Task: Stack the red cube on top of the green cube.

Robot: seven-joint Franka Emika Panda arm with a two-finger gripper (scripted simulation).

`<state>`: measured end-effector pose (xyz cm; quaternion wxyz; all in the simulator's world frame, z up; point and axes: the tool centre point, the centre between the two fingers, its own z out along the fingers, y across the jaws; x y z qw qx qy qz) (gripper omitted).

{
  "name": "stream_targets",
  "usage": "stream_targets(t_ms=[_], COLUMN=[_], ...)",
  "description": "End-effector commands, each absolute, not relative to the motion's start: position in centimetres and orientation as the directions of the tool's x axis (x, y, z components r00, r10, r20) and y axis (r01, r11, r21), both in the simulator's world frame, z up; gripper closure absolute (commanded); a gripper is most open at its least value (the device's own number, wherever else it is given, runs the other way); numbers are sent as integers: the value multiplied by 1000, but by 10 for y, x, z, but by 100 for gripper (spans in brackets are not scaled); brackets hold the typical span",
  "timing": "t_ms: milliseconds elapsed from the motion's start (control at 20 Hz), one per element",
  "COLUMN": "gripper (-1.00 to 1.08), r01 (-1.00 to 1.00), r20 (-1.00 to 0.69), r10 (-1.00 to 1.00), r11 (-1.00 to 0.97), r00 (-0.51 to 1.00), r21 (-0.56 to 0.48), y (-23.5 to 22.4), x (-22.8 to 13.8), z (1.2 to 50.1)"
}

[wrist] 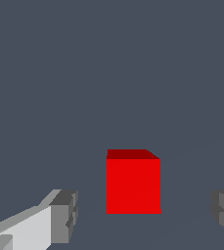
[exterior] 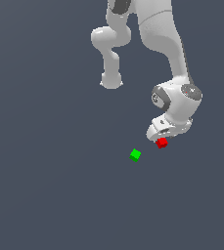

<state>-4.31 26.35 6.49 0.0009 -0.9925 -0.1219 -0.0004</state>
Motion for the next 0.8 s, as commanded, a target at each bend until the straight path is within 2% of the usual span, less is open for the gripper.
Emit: stream_targets(t_ms=[0, 550, 600, 750], gripper=[-92, -92, 108, 108], r01=[243, 245, 245, 245], r20=[0, 0, 0, 0], r10=[243, 245, 245, 245], r11=[-970, -970, -970, -970], r00=[970, 970, 970, 970], r21=[-1, 0, 0, 0], y=[264, 267, 267, 267], x=[-44, -43, -43, -43], z=[55, 20, 20, 20])
